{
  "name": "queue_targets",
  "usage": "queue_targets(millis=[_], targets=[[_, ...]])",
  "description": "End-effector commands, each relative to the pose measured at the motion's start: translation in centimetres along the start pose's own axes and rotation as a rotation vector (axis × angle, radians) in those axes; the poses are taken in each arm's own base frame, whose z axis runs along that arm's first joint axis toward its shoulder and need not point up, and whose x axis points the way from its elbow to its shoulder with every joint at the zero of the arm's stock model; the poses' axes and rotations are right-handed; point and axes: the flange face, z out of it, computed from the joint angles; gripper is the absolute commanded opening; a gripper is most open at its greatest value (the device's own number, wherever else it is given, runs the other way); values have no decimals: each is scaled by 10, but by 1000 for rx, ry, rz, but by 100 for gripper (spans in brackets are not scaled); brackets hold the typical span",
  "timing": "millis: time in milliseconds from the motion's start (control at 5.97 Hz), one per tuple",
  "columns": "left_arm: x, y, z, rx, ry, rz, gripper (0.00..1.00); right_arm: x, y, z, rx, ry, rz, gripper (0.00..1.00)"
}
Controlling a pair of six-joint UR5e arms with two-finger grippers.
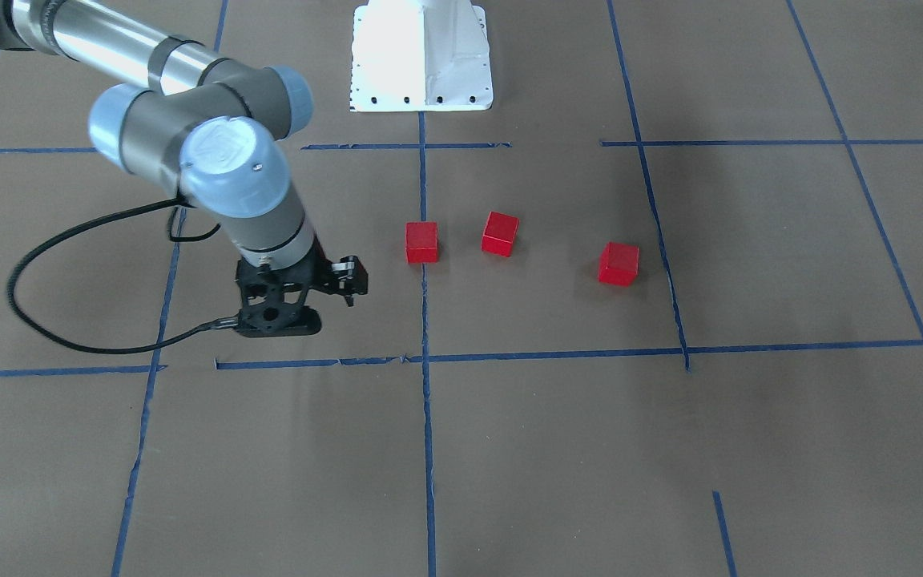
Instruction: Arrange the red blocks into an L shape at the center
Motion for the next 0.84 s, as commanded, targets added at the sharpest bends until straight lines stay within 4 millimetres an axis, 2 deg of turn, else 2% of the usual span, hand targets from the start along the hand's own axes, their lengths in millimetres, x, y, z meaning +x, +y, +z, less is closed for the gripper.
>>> queue_targets(millis=[0,167,335,502,670], targets=[[28,-40,-30,95,-10,93,100,139,0,-17,12,36,-143,100],[31,-48,-31,103,-2,106,100,224,16,-27,2,58,-214,100],[51,-59,-26,95,4,146,100,296,32,-37,-10,64,-279,100],[70,-64,-22,90,13,134,100,364,76,-43,-29,89,-348,100],[108,-83,-16,119,33,121,100,422,121,-62,-30,107,-366,100]])
